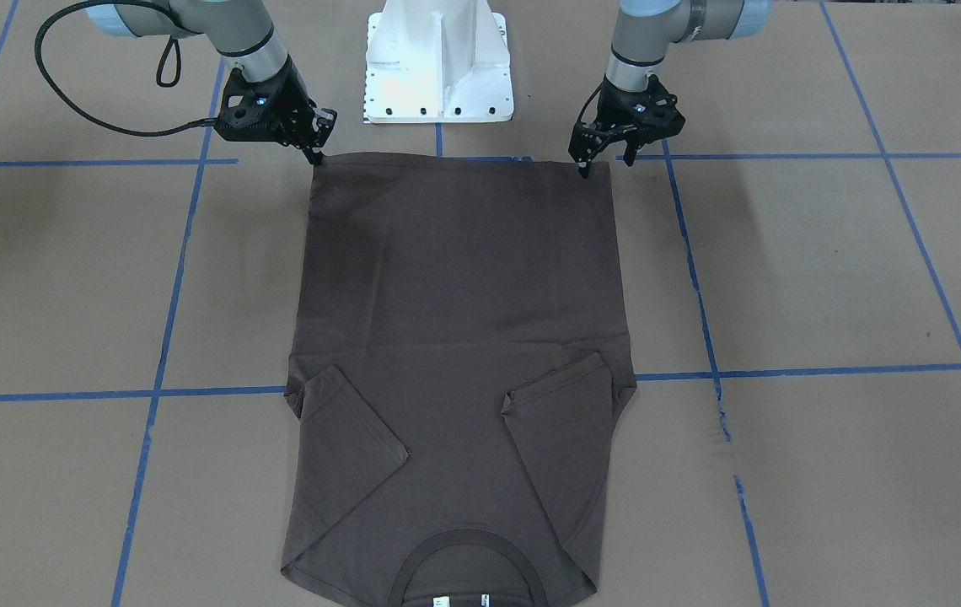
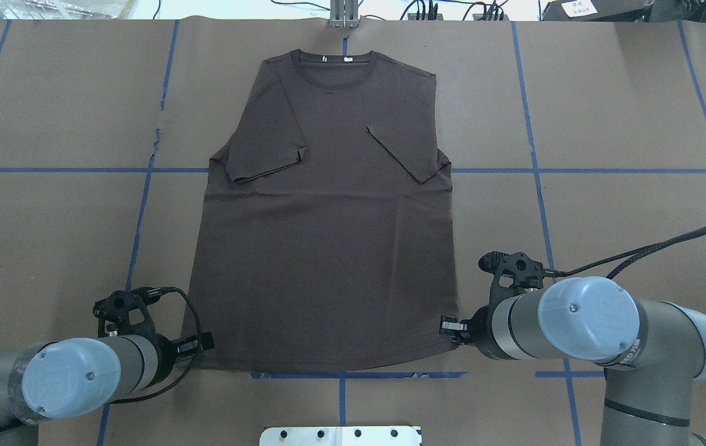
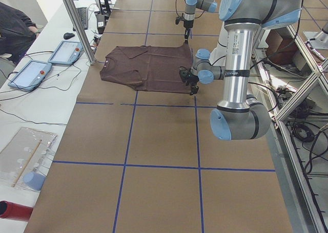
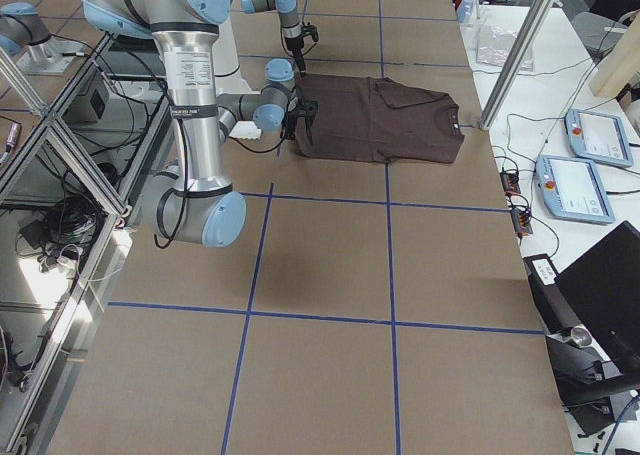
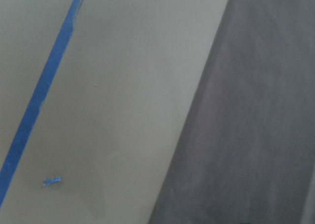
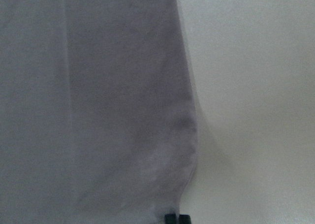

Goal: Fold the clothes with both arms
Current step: 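Grasp both hem corners with the left and right grippers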

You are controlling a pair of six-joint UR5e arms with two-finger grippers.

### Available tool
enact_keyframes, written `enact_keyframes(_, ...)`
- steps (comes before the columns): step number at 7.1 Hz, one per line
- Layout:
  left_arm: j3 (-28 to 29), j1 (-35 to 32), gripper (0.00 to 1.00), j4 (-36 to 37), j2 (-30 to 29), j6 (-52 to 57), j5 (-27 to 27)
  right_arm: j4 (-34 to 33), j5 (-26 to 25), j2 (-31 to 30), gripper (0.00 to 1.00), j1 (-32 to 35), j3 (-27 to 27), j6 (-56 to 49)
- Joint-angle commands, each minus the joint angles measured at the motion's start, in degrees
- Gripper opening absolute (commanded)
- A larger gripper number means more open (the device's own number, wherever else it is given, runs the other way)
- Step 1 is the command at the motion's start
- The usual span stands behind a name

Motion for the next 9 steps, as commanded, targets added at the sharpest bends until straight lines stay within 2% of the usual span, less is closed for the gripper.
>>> enact_keyframes(1, 0.65, 0.84, 0.88, 0.0, -0.07, -1.12, -0.03, 0.0, 0.55, -0.03, 0.0, 0.62, -0.02, 0.0)
enact_keyframes(2, 0.65, 0.85, 0.85, 0.0, -0.16, -1.21, -0.03, 0.0, 0.55, -0.03, 0.0, 0.62, -0.02, -0.79)
enact_keyframes(3, 0.56, 0.85, 0.66, 0.0, -0.16, -1.21, -0.03, 0.0, 0.55, -0.03, 0.0, 0.71, -0.02, -0.88)
enact_keyframes(5, 0.39, 0.93, 0.18, 0.0, -0.16, -1.21, -0.03, 0.0, 0.64, -0.03, 0.0, 0.8, -0.02, -0.97)
enact_keyframes(6, 0.38, 1.11, 0.0, 0.09, -0.16, -1.13, -0.12, 0.0, 0.64, -0.03, 0.0, 0.71, -0.02, -0.97)
enact_keyframes(9, -1.8, 1.11, 0.0, 0.96, -0.16, -1.04, -0.29, -0.09, 2.12, -0.73, 0.0, 1.67, 1.02, -3.32)
